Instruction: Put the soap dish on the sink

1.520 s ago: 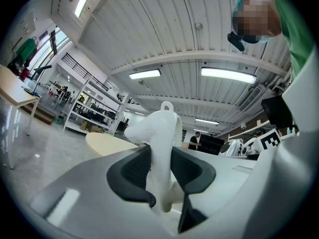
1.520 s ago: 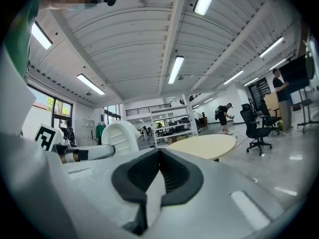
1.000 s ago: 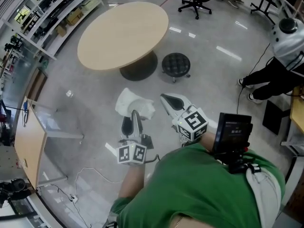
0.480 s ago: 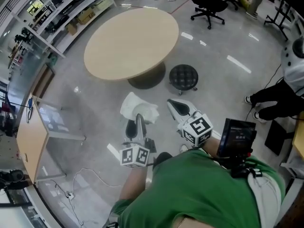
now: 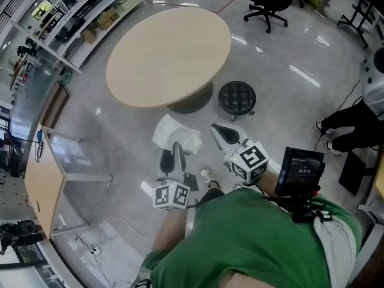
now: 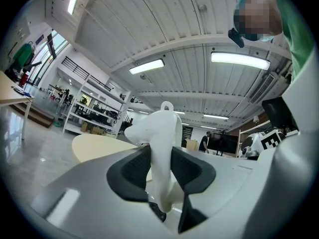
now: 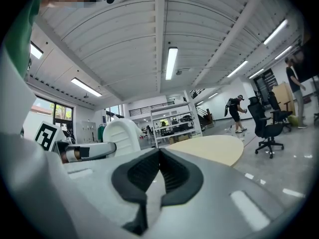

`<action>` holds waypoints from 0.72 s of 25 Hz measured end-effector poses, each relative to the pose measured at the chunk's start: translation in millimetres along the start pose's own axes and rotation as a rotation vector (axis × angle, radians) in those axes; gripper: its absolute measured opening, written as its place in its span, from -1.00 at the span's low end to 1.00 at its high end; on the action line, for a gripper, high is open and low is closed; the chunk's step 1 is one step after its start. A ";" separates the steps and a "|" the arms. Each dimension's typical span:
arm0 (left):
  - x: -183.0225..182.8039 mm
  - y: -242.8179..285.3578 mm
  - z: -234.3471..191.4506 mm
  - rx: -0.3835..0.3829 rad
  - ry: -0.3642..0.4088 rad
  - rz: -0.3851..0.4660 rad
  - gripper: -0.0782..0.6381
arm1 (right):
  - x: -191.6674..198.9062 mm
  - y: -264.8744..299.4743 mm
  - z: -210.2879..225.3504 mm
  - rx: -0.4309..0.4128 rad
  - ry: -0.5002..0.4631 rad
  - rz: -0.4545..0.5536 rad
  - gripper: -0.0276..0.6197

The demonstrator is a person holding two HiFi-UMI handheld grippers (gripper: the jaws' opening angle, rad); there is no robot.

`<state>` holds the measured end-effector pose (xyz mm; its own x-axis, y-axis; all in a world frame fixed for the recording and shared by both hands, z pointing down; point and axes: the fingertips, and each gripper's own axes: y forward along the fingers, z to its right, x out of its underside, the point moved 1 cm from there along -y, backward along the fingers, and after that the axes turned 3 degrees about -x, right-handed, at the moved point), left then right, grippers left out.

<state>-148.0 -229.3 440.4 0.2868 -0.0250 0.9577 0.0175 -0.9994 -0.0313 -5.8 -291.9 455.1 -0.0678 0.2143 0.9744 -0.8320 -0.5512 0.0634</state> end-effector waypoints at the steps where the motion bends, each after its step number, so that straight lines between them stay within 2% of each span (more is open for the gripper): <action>1: 0.0 8.9 -5.3 0.005 -0.004 -0.002 -0.42 | -1.2 8.8 3.8 0.006 -0.001 -0.001 -0.91; 8: -11.5 56.6 -42.7 0.042 -0.019 0.004 -0.42 | -11.2 61.7 21.4 0.053 -0.029 0.002 -0.91; 18: -33.7 89.6 -108.5 0.091 -0.037 0.003 -0.42 | -17.4 135.3 12.2 0.109 -0.037 -0.002 -0.91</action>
<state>-260.1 -320.9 436.4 0.3217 -0.0250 0.9465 0.1034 -0.9927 -0.0614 -110.5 -380.0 449.3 -0.0443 0.1865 0.9815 -0.7672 -0.6356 0.0862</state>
